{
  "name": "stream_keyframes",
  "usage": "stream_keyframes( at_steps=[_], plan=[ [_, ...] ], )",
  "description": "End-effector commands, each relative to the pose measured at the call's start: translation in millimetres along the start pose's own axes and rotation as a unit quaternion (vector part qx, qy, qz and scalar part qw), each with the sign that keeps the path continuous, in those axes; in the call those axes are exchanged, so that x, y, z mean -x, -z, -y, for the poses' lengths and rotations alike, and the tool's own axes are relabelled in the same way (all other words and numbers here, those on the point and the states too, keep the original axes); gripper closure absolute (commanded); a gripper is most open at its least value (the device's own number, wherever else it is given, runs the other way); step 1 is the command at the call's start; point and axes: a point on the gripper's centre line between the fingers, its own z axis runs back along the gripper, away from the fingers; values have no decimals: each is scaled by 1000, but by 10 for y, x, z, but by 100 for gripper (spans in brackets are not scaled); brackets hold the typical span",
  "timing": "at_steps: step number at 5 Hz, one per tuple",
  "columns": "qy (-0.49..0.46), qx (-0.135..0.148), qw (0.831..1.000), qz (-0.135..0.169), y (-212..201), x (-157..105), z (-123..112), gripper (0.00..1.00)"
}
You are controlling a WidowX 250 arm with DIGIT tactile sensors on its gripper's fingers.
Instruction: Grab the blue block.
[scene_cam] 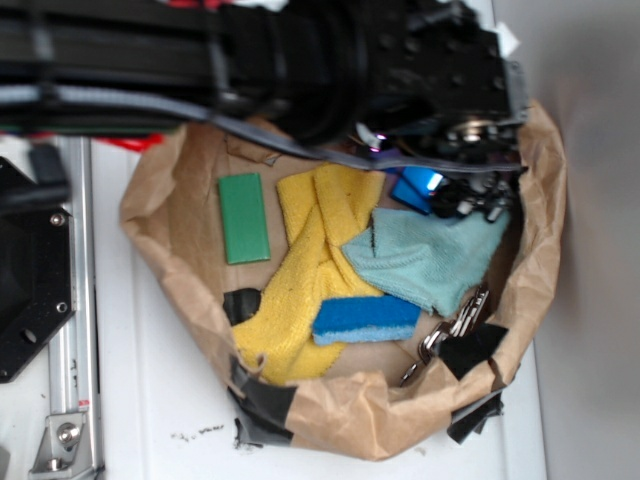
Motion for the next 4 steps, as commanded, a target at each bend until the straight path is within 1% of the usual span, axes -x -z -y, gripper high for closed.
stream_keyframes(
  at_steps=[1,2,3,4],
  plan=[
    [35,29,998,-43,158,89,60,0],
    [73,11,994,-84,286,297,-3,0],
    [80,26,993,-84,344,424,-117,100],
    [90,24,992,-88,357,515,-246,100]
  ],
)
